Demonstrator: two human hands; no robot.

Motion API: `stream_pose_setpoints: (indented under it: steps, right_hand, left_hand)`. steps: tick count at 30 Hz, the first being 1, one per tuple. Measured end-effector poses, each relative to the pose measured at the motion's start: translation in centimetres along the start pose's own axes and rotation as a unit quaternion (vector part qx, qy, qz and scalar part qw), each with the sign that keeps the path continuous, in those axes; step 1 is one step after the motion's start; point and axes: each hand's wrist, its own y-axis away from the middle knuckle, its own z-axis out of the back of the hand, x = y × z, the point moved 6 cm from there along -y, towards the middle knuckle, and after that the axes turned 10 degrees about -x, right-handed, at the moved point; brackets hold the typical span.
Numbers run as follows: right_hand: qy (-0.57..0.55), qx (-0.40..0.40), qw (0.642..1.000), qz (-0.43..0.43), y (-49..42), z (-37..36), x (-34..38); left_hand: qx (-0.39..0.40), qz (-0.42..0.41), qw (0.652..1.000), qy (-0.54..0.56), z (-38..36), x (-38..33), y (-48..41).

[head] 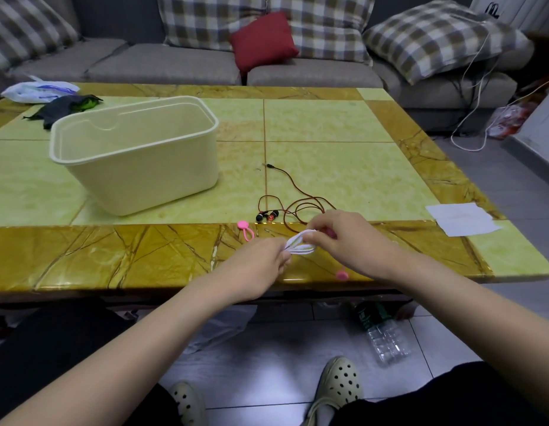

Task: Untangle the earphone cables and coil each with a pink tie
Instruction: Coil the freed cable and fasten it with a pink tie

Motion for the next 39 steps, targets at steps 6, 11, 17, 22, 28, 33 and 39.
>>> stream_pose_setpoints:
  steps: [6,11,17,22,28,33,39]
  right_hand:
    - [0.002,-0.011,1.0,-0.027,-1.0,2.1,-0.1]
    - [-0.045,0.037,0.998,0.006,0.2,1.8,1.7]
    - [-0.08,0.004,0.996,0.034,0.1,2.2,3.2]
    - [-0.058,-0.026,0.997,0.042,-0.6,2.8,3.0]
    - [-0.069,-0.026,0.996,0.051,-1.0,3.1,2.6]
    - [-0.066,-0.029,0.997,0.042,-1.4,3.5,1.7]
    - [-0.074,0.031,0.995,0.062,-1.4,2.9,2.2]
  left_hand:
    - [-0.036,0.106,0.99,0.083,0.0,1.7,-0.3]
    - [-0.069,0.152,0.967,0.191,0.3,1.7,-1.4]
    - [-0.004,0.08,0.974,0.211,0.4,-0.9,-1.1]
    - [0.043,0.07,0.963,0.255,0.0,-2.5,-0.7]
    - [0.034,0.062,0.959,0.273,-0.5,-2.2,-0.8]
    - [0.044,0.063,0.957,0.281,-1.1,-2.3,-0.9]
    - [0.097,-0.01,0.979,0.177,-1.0,-3.3,-0.5]
